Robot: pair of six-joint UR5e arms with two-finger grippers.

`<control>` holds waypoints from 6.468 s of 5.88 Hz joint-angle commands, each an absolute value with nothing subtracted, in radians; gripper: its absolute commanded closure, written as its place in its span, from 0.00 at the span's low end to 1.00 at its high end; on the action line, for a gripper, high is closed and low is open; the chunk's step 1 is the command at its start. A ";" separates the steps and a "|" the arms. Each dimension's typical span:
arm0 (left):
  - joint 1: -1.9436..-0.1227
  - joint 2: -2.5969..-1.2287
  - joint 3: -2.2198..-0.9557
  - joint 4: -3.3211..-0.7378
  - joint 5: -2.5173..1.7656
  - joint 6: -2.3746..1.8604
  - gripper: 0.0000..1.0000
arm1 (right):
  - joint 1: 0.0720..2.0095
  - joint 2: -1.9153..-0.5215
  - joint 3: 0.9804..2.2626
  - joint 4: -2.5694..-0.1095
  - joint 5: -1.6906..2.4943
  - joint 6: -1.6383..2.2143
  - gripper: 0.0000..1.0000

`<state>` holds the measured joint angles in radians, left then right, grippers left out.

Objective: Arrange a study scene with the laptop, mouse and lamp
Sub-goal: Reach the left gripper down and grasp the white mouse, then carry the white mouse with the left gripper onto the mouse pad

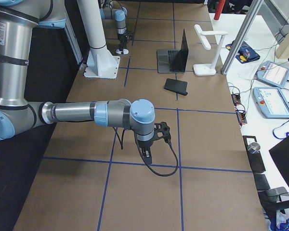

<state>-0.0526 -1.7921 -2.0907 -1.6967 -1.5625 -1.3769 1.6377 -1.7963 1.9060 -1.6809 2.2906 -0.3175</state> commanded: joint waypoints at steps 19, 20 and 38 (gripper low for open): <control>-0.138 -1.845 -2.158 -1.588 -1.621 -1.364 0.76 | 1.637 -1.810 1.899 -1.683 2.284 -0.302 0.00; -0.168 -1.897 -2.155 -1.583 -1.620 -1.364 0.76 | 1.637 -1.810 1.891 -1.681 2.284 -0.302 0.00; -0.468 -3.083 -0.509 -2.031 -1.747 -1.387 0.04 | 1.635 -1.802 1.850 -1.680 2.292 -0.302 0.00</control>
